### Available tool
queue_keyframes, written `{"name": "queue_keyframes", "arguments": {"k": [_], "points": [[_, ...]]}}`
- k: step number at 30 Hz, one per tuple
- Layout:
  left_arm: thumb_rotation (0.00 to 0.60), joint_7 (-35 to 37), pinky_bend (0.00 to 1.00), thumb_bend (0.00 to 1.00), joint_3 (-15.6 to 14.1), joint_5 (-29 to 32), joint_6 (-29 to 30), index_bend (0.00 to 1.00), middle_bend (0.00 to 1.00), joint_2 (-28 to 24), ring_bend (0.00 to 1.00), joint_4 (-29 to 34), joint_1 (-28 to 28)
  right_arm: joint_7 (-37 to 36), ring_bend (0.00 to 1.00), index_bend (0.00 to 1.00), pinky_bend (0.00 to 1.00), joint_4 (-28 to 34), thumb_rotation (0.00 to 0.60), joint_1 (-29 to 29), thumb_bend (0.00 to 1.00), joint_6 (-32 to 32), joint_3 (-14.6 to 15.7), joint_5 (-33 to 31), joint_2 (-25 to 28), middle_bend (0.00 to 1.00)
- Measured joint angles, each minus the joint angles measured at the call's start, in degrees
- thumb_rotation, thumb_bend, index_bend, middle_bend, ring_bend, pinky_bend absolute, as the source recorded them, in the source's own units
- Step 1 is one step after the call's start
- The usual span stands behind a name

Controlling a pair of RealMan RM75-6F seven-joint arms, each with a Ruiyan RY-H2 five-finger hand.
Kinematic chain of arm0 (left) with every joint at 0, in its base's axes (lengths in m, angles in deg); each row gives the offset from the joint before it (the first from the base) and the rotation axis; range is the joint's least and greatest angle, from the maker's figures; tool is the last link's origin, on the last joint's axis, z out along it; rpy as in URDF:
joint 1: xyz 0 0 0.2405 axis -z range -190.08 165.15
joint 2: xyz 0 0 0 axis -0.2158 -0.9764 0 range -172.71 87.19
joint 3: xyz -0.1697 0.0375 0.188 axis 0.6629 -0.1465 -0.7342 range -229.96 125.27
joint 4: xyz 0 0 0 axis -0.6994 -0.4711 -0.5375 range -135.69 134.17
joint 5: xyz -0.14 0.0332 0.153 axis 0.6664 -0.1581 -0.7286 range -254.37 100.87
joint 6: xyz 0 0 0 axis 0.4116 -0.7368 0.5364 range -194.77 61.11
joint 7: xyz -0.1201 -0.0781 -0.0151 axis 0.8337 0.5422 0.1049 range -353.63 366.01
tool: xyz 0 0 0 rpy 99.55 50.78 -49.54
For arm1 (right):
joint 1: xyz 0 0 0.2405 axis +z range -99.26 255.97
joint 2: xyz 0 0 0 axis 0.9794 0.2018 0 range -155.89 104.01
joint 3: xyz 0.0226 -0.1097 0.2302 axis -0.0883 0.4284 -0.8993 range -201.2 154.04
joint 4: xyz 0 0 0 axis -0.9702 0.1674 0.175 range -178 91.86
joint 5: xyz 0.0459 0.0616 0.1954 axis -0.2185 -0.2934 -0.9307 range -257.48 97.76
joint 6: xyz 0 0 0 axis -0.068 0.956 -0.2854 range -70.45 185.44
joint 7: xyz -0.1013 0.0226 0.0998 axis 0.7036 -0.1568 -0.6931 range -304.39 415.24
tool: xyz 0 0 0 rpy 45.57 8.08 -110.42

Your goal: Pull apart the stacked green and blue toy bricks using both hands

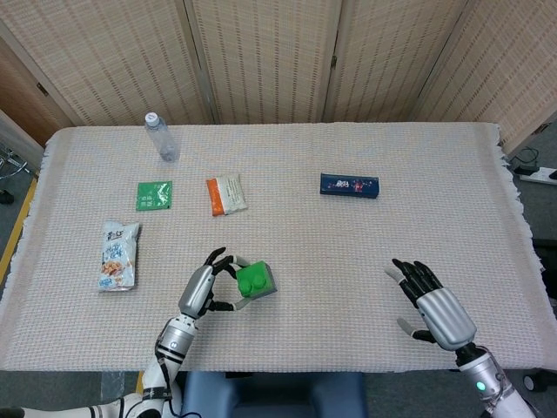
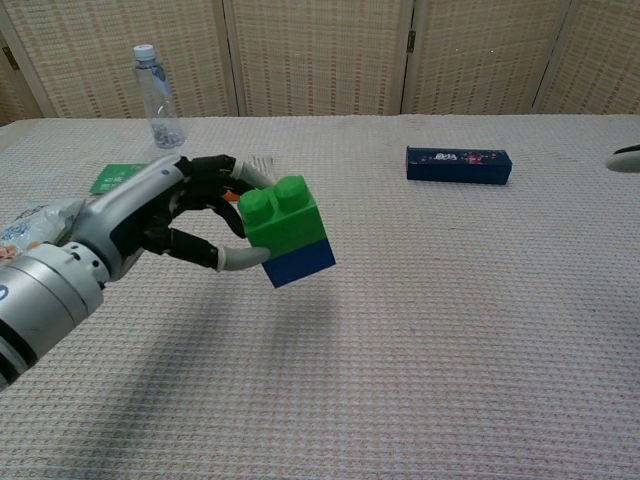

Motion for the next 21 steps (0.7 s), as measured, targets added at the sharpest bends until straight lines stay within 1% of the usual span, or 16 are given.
{"name": "queue_keyframes", "arguments": {"k": [4,10,16,21], "points": [[0.600,1.1,0.10,0.46,-0.8,-1.3,1.0,0.83,0.93,-4.6,0.49,6.0,-1.3,-8.9,0.00,0.00,0.00,-2.3,0.600,2.8,0.36,2.5,0.0,0.6,-1.5,0.00],[0.600,1.8,0.10,0.46,-2.2,-3.6,2.7,0.83,0.93,-9.0,0.49,12.0,-2.9,-26.3,0.01,0.00,0.00,-5.5,0.600,8.8,0.36,7.7,-0.3,0.7,-5.3,0.00],[0.600,2.0,0.10,0.46,-2.7,-4.3,3.5,0.83,0.93,-10.8,0.49,14.4,-3.6,-39.8,0.02,0.00,0.00,-7.3,0.600,14.2,0.36,13.0,-1.1,-1.0,-9.5,0.00],[0.600,1.9,0.10,0.46,-2.8,-4.1,3.5,0.83,0.93,-10.7,0.49,14.2,-3.8,-49.8,0.04,0.01,0.02,-7.5,0.600,17.7,0.36,17.2,-2.2,-4.1,-12.2,0.00]]}}
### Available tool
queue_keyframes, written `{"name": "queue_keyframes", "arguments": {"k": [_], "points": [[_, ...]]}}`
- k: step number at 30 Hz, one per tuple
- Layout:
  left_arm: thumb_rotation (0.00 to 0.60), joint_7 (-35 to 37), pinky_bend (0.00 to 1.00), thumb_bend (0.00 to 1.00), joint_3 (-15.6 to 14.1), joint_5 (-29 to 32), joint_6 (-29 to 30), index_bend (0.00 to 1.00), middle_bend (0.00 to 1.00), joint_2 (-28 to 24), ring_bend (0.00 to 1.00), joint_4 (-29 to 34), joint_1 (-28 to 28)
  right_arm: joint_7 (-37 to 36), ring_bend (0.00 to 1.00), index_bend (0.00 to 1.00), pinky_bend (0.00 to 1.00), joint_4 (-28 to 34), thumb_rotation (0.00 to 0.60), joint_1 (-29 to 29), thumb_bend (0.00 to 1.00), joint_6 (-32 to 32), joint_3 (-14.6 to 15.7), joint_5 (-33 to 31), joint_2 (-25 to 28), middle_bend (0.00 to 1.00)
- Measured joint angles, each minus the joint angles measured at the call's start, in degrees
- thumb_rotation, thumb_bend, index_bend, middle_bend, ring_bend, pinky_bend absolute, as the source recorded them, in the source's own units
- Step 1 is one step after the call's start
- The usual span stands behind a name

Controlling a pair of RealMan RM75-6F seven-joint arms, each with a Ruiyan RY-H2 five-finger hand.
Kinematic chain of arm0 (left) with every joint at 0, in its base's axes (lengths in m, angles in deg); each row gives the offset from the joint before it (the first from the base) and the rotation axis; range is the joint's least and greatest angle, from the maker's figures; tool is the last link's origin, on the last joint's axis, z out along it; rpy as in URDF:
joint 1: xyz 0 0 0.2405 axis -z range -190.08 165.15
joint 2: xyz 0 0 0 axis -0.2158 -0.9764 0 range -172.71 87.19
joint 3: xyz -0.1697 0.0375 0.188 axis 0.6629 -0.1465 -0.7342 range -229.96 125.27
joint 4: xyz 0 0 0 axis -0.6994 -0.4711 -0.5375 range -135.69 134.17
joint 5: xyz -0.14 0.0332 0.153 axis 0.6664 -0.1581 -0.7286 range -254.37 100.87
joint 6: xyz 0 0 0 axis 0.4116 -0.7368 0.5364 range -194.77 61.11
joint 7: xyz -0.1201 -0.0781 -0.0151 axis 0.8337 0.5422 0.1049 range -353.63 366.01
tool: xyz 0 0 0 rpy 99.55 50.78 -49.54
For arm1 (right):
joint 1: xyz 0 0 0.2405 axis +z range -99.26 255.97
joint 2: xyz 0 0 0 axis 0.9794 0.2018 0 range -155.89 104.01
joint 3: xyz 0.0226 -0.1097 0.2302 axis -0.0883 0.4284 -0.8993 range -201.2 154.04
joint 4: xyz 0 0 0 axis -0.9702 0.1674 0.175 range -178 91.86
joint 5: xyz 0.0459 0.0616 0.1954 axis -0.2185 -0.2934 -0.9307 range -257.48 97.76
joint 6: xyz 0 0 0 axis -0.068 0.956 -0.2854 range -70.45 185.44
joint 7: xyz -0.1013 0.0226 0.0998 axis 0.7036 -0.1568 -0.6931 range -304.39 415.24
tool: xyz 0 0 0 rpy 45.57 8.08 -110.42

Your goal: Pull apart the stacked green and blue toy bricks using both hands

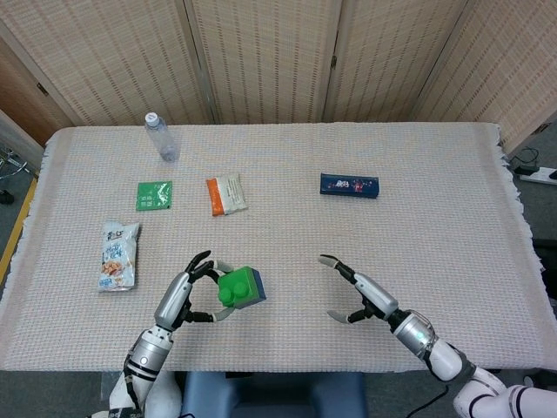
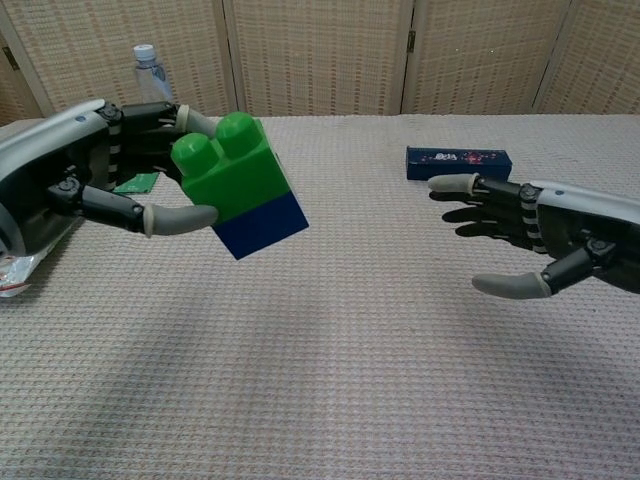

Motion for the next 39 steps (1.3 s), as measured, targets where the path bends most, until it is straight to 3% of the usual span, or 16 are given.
{"name": "queue_keyframes", "arguments": {"k": [7,14,23,34,39], "points": [[0.600,1.3,0.10,0.46,-0.1,-0.7,-0.3,0.83,0.93,0.4,0.49,-0.5,0.2,-11.4,0.04,0.02,0.02,-0.2,0.600,5.5,0.36,5.7,-0.7,-1.5,-2.3,0.00],[0.600,2.1,0.09,0.46,-0.2,-1.2,-0.4,0.83,0.93,0.6,0.48,-0.8,0.4,-17.7,0.04,0.02,0.02,-0.5,0.600,10.4,0.36,8.4,-0.9,-0.9,-4.7,0.00],[0.600,2.9,0.09,0.46,0.6,-0.9,-0.5,0.83,0.93,2.1,0.48,-4.1,1.0,-17.5,0.04,0.02,0.02,1.3,0.600,12.2,0.36,7.9,-1.3,-1.7,-5.4,0.00],[0.600,3.8,0.09,0.46,-0.3,-1.1,-2.0,0.83,0.93,2.0,0.48,-3.9,1.6,-15.9,0.04,0.03,0.02,1.7,0.600,13.7,0.36,7.8,-2.0,-3.2,-5.8,0.00],[0.600,3.7,0.09,0.46,-0.4,-1.2,-2.1,0.83,0.93,2.1,0.48,-3.7,1.7,-14.5,0.04,0.14,0.03,1.8,0.600,14.0,0.36,8.0,-2.3,-4.3,-6.3,0.00]]}}
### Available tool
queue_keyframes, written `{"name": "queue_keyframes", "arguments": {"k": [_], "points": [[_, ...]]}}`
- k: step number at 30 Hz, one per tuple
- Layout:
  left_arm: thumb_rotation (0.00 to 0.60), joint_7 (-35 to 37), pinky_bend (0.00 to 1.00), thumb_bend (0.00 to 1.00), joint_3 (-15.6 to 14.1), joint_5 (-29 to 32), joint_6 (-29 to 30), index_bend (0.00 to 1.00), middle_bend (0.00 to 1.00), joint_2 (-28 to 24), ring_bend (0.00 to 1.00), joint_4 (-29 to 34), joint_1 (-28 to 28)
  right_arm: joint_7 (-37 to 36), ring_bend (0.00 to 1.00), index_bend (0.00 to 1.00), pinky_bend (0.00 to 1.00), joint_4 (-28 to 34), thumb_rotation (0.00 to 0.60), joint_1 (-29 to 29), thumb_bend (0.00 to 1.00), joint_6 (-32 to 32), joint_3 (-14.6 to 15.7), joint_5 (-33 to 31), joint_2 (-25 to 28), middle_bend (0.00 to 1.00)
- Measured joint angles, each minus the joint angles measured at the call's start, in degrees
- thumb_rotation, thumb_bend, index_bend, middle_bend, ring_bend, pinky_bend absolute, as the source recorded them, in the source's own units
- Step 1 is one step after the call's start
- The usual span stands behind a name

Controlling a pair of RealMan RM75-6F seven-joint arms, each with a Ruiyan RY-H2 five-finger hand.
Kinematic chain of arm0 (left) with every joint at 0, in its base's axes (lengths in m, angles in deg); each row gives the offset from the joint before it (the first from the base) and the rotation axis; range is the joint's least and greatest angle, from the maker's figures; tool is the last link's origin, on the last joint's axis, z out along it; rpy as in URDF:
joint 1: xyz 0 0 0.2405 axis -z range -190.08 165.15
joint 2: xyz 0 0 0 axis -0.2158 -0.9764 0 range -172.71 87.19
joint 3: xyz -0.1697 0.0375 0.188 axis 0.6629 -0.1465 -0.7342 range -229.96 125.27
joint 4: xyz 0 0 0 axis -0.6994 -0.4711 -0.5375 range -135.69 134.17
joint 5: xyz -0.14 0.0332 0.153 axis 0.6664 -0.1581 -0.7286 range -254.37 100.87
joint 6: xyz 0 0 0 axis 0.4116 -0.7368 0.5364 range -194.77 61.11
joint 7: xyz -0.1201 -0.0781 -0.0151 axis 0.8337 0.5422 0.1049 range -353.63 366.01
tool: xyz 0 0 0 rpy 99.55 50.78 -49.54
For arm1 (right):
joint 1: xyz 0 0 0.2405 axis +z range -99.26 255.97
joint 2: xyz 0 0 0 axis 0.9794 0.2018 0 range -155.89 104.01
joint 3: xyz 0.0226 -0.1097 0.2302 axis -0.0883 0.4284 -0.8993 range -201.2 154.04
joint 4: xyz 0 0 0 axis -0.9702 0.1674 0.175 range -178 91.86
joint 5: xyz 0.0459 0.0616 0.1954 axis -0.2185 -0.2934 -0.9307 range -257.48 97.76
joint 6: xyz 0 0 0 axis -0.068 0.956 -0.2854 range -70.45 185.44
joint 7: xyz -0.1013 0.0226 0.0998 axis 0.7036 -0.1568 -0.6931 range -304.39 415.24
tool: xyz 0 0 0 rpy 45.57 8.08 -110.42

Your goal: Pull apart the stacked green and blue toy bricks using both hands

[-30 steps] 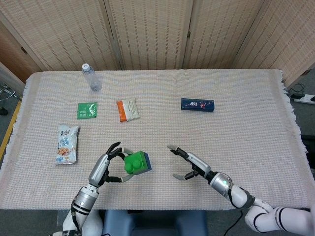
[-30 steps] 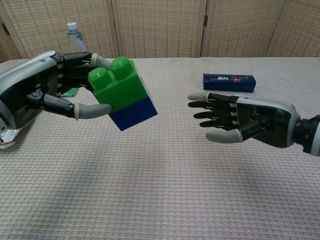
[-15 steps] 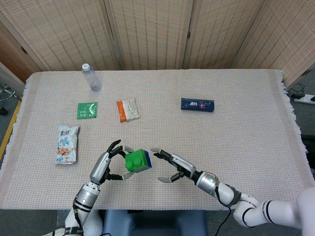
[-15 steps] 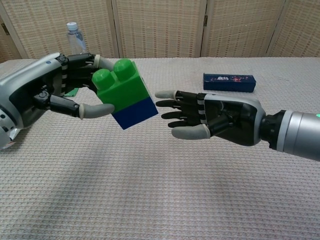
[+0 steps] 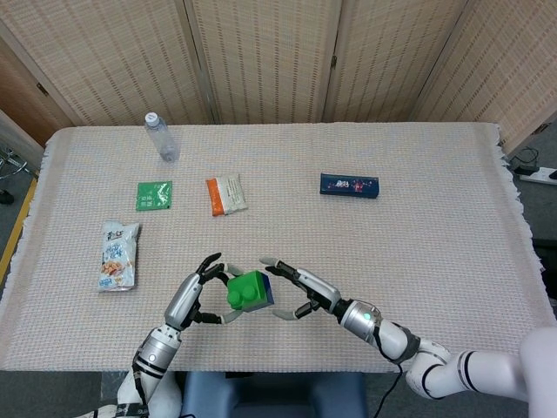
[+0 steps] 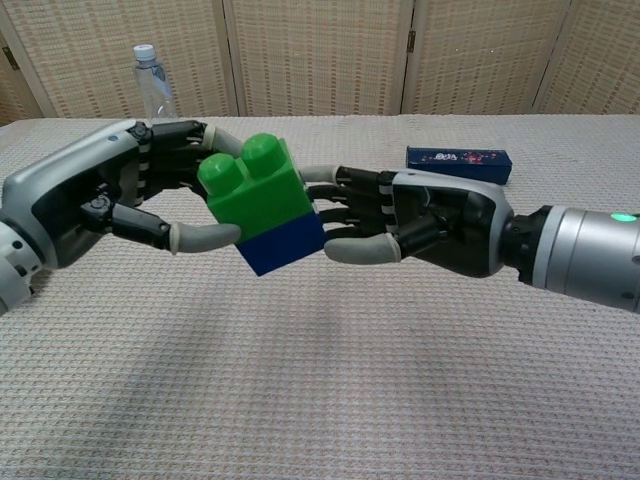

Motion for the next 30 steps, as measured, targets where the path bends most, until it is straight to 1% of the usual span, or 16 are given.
{"name": "queue_keyframes", "arguments": {"k": [4,8,13,17,20,28,30], "points": [[0.600,-0.3,0.09,0.46,-0.1,0.0,-0.3,0.83,0.93,0.2,0.48,0.2,0.2,1.1,0.05,0.20,0.04,-0.2,0.600,0.2,0.36,0.4,-0.2,-1.1,-0.8,0.00],[0.600,-0.3,0.09,0.46,-0.1,0.0,-0.6,0.83,0.93,0.1,0.48,0.3,0.4,2.3,0.06,0.31,0.05,-0.3,0.600,0.2,0.36,0.6,-0.5,-1.9,-1.4,0.00],[0.600,-0.3,0.09,0.46,-0.1,0.1,-0.8,0.83,0.93,0.3,0.48,0.3,0.6,4.1,0.08,0.45,0.07,-0.2,0.600,0.3,0.36,1.0,-0.8,-3.0,-2.0,0.06],[0.600,-0.3,0.09,0.46,0.0,0.3,-1.0,0.83,0.93,0.4,0.48,0.1,0.7,5.4,0.10,0.48,0.08,0.1,0.600,0.3,0.36,1.3,-1.2,-3.7,-2.5,0.09],[0.600,-0.3,0.09,0.46,0.0,0.3,-0.9,0.83,0.93,0.4,0.48,0.1,0.7,6.1,0.13,0.52,0.10,0.2,0.600,0.1,0.36,1.0,-1.6,-4.4,-2.8,0.13],[0.600,0.2,0.09,0.46,-0.2,0.1,-0.4,0.83,0.93,0.7,0.49,0.1,0.5,9.4,0.27,0.69,0.17,0.0,0.600,-0.7,0.36,0.5,-2.6,-6.4,-4.1,0.29],[0.600,0.2,0.09,0.46,-0.1,0.0,-0.1,0.83,0.93,0.8,0.50,0.1,0.4,10.8,0.29,0.71,0.19,-0.1,0.600,-1.0,0.36,0.3,-2.9,-6.9,-4.6,0.32]]}}
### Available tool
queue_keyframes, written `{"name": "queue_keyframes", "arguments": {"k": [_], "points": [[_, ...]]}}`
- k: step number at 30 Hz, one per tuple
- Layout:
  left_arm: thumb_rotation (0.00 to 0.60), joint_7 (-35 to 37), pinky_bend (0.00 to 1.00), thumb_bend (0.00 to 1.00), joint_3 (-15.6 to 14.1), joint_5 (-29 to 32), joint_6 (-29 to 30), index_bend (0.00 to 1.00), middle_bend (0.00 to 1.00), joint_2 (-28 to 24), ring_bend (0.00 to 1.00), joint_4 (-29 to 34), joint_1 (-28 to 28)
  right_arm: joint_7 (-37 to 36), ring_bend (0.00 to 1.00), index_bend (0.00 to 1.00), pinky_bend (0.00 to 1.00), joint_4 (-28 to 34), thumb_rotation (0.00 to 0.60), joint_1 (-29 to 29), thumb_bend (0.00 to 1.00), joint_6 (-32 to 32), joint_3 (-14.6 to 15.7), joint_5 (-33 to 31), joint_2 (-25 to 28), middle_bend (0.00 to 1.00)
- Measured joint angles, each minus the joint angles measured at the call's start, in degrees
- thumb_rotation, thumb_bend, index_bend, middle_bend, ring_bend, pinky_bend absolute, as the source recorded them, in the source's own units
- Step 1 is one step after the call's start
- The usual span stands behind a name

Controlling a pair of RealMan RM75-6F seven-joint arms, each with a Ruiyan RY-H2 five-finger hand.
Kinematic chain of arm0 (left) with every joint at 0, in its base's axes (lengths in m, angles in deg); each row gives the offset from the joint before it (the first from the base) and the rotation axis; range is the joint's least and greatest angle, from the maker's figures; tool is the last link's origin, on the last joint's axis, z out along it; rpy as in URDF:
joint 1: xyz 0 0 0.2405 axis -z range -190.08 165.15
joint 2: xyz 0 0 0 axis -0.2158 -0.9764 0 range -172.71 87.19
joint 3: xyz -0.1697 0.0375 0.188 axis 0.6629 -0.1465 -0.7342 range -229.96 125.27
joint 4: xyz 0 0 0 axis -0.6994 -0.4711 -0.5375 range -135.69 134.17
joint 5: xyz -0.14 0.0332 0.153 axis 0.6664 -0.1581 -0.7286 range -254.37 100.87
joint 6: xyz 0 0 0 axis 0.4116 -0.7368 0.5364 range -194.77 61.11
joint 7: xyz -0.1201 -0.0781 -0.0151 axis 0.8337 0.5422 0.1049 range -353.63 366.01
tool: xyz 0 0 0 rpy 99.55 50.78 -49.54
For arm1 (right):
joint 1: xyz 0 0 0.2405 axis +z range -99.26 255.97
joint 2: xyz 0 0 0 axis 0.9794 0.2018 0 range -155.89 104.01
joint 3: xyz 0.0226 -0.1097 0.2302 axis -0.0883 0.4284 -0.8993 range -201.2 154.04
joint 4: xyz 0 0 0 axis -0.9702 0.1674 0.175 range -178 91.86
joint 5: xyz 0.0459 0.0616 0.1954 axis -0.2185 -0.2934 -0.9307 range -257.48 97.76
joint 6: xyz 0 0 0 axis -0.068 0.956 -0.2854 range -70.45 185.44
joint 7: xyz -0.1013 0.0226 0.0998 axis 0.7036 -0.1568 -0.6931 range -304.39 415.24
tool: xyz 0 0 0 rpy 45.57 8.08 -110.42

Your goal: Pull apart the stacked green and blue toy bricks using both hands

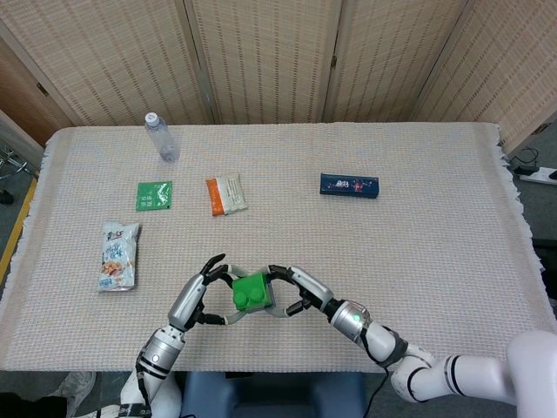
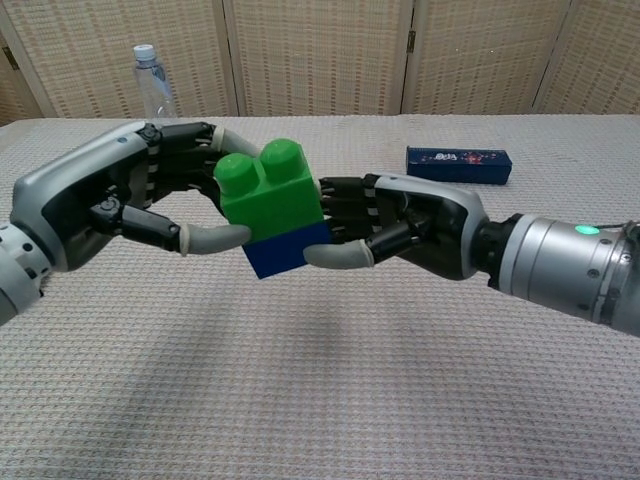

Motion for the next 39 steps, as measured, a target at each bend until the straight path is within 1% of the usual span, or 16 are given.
{"name": "queue_keyframes", "arguments": {"k": [4,8,18,21,25,30,35,39], "points": [[0.600,0.4,0.09,0.46,0.0,-0.6,0.8,0.83,0.93,0.4,0.51,0.3,-0.3,3.3,0.32,0.76,0.21,-0.2,0.600,-0.4,0.36,-0.2,-0.5,-1.1,-0.9,0.35],[0.600,0.9,0.09,0.46,-0.1,-1.3,1.4,0.83,0.93,0.6,0.51,0.8,-0.3,6.3,0.33,0.77,0.21,-0.3,0.600,-1.0,0.36,-0.4,-0.9,-2.3,-1.8,0.36],[0.600,2.2,0.09,0.46,0.3,-1.6,2.2,0.83,0.93,0.6,0.51,1.8,-0.5,8.4,0.33,0.78,0.21,-0.9,0.600,-1.8,0.36,0.0,-1.4,-2.8,-2.7,0.37],[0.600,2.8,0.09,0.46,0.9,-2.0,3.1,0.83,0.93,0.8,0.51,2.0,-0.5,9.0,0.33,0.78,0.21,-1.4,0.600,-2.1,0.36,0.3,-1.2,-3.0,-2.8,0.37],[0.600,3.9,0.08,0.46,2.6,-3.1,3.8,0.83,0.93,1.2,0.51,1.8,0.2,9.0,0.33,0.78,0.21,-1.8,0.600,-2.4,0.36,0.7,-1.0,-3.0,-3.1,0.37],[0.600,4.7,0.08,0.47,4.9,-2.3,3.1,0.83,0.93,1.3,0.50,0.9,1.7,8.6,0.33,0.78,0.21,-1.7,0.600,-2.7,0.36,0.4,-1.2,-2.2,-2.9,0.37],[0.600,5.0,0.08,0.46,6.6,-1.5,3.8,0.83,0.93,1.7,0.50,-0.4,2.2,8.8,0.33,0.78,0.21,-1.8,0.600,-3.1,0.36,0.2,-1.2,-1.9,-2.3,0.37],[0.600,6.0,0.08,0.46,7.0,-1.5,3.5,0.83,0.93,0.6,0.49,-1.3,2.6,10.2,0.33,0.78,0.21,-2.4,0.600,-3.6,0.36,0.0,-0.8,-1.9,-1.4,0.37]]}}
